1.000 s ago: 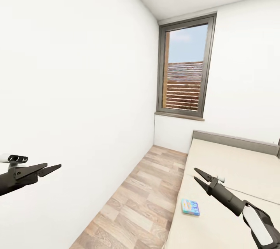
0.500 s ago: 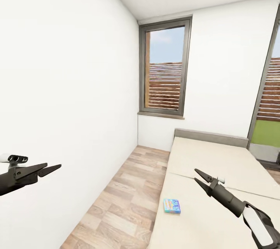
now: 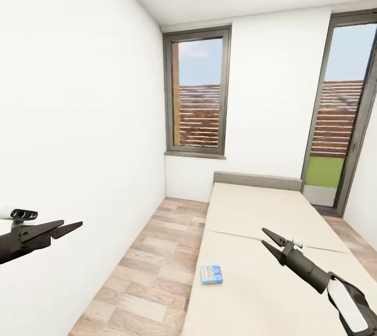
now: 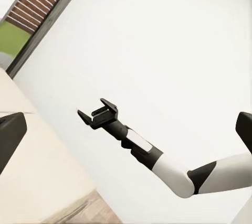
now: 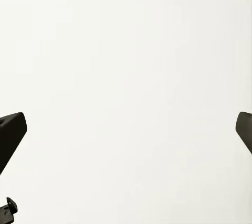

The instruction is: Put all the toys in the child's room - the three board games (two on the bed and one on the table), the two jigsaw puzzles on the table, and the tennis ball on the table - inside the toy box on the table in the child's room.

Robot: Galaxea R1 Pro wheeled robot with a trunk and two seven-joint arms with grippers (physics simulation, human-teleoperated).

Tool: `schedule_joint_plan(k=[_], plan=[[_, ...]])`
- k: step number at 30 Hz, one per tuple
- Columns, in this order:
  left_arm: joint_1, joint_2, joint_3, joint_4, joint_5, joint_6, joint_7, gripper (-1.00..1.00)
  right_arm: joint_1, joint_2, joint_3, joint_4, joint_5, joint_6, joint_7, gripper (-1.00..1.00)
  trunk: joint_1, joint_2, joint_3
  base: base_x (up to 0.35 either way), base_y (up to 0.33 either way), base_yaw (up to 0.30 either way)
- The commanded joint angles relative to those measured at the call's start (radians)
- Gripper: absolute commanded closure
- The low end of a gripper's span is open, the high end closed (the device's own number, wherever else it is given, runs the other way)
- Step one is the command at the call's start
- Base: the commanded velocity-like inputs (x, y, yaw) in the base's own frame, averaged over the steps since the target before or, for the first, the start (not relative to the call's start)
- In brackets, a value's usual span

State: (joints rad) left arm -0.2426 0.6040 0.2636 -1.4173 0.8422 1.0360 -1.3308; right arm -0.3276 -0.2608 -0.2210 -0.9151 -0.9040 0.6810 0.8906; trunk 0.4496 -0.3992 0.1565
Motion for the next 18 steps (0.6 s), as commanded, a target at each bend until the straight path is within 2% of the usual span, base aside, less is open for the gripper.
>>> schedule_joint_plan(k=[1,10,18], plan=[[0.0,0.0,0.0,0.0,0.003,0.009,-0.001,-1.0,-0.001,0.0,0.0,0.001,-0.004,0.006,0.001,-1.0,0.0,-0.001,0.0,0.0,-0.001,-0.278],[0.0,0.0,0.0,0.0,0.003,0.009,-0.001,-1.0,-0.001,0.0,-0.001,0.002,-0.004,0.006,0.001,-1.0,0.0,-0.001,0.0,0.0,0.0,-0.273],[0.0,0.0,0.0,0.0,0.003,0.009,-0.001,-1.0,-0.001,0.003,-0.001,-0.001,-0.003,0.005,0.0,-1.0,0.0,-0.001,-0.001,0.0,0.0,-0.063]])
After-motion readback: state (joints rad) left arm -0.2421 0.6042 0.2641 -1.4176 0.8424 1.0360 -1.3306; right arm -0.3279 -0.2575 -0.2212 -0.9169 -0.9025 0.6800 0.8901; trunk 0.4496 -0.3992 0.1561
